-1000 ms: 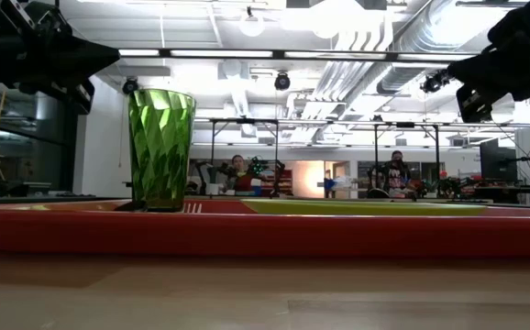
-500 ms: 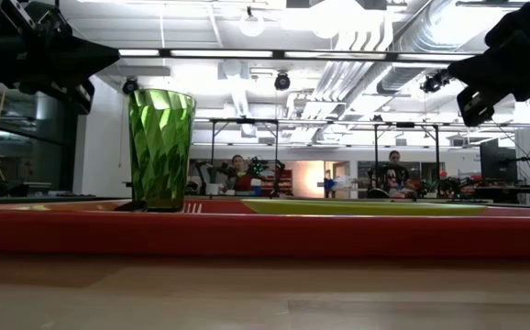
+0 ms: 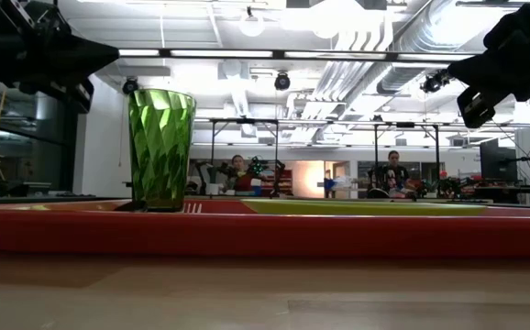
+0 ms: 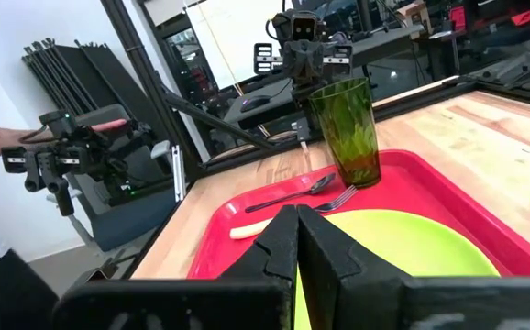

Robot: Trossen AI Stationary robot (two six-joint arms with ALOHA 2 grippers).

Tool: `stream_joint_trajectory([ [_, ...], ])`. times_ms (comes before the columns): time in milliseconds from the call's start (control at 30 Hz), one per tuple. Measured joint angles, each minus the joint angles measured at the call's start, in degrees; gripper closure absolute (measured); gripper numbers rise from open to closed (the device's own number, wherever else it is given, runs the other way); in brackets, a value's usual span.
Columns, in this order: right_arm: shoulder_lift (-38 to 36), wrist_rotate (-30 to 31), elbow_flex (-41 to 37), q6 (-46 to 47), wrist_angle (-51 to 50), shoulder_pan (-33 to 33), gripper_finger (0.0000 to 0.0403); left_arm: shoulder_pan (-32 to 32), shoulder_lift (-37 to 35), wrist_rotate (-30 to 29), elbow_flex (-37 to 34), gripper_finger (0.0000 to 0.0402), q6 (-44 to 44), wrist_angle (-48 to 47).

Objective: Pick and place plate/cup/fork/spoon on tray
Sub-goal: Return to Home Position

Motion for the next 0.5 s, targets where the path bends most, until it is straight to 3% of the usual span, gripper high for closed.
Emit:
stream_joint_trajectory([
  [500, 0.0, 0.0, 0.0, 0.0, 0.0, 0.0, 0.0402, 1.1, 0.5, 0.0, -0.1, 0.0401, 0.0, -1.2],
])
